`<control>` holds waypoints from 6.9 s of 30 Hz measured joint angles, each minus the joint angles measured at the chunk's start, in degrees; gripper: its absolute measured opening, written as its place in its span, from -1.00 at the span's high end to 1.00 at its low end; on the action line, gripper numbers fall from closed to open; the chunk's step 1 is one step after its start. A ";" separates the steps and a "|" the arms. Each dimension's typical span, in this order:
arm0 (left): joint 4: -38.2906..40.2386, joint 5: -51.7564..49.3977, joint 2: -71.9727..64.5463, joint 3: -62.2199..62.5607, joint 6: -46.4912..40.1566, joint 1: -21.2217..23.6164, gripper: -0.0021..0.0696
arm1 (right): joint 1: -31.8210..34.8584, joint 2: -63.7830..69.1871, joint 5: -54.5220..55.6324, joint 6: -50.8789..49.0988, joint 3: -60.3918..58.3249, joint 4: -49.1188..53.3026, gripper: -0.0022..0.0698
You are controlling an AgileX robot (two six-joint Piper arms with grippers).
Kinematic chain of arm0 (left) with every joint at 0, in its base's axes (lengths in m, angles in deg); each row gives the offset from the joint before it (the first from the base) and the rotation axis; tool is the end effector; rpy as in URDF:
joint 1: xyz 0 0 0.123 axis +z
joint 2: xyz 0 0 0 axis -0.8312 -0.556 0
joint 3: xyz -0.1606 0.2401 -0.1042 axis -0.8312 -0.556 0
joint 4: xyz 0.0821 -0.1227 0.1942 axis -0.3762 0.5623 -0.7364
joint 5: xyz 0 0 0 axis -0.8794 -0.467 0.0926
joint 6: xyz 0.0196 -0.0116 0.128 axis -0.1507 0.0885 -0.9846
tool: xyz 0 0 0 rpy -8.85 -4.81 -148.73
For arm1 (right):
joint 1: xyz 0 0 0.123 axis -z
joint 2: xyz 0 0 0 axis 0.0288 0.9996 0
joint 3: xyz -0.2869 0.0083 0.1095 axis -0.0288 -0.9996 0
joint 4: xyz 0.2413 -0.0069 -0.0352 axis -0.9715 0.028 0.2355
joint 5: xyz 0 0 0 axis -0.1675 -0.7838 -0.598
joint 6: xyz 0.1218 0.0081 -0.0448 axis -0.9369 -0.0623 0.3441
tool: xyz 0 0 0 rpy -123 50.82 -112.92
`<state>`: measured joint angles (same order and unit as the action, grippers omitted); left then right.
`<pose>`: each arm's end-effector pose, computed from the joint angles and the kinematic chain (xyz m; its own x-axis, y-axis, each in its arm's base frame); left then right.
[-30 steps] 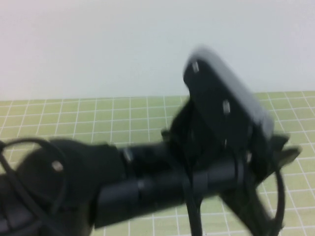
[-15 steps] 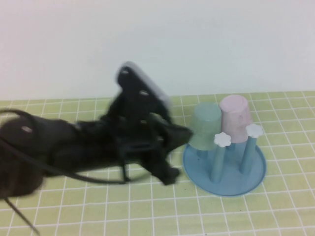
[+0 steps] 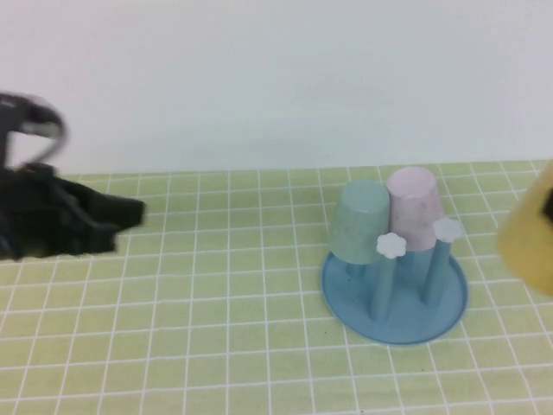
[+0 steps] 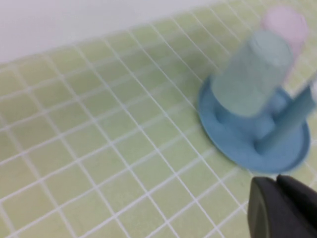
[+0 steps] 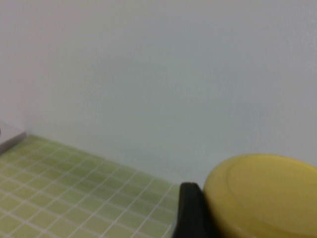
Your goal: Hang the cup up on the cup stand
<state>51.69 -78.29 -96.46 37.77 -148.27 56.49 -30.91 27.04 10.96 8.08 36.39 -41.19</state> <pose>0.2538 -0.0775 0.3331 -0.5097 0.1510 -0.8470 0.5834 0.7843 -0.2112 0.1491 0.0770 0.3469 -0.0351 -0.0764 -0.9965 -0.4514 0.8908 -0.0524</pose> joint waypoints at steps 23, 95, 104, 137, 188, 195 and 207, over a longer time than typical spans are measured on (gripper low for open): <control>-19.81 -4.34 25.71 -8.73 21.91 5.52 0.94 | 0.00 36.64 -6.07 2.56 17.37 -1.26 -0.45; -18.12 -12.26 32.38 -11.38 20.59 5.49 0.95 | 0.00 41.91 -10.39 2.83 21.24 -1.08 0.88; -18.27 -9.79 42.30 -21.40 21.45 5.49 0.94 | 0.00 24.14 -4.54 6.44 15.43 1.08 0.94; -13.78 8.11 45.05 -25.93 23.48 3.24 0.94 | 0.00 -30.51 -4.84 7.65 -32.20 -14.14 0.94; -50.59 26.27 69.98 -53.25 53.53 2.14 0.95 | 0.00 -30.51 -5.44 7.66 -33.02 -14.35 0.94; -50.59 26.18 69.98 -53.25 51.77 -3.42 0.95 | 0.00 -30.51 -5.44 7.66 -33.02 -14.35 0.94; -50.35 26.18 69.98 -53.25 52.04 -3.61 0.95 | 0.00 -30.51 -5.44 7.66 -33.02 -14.48 0.94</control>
<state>1.34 -52.11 -26.48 -15.48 -96.23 52.88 -30.91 -3.47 5.52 15.74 3.37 -55.67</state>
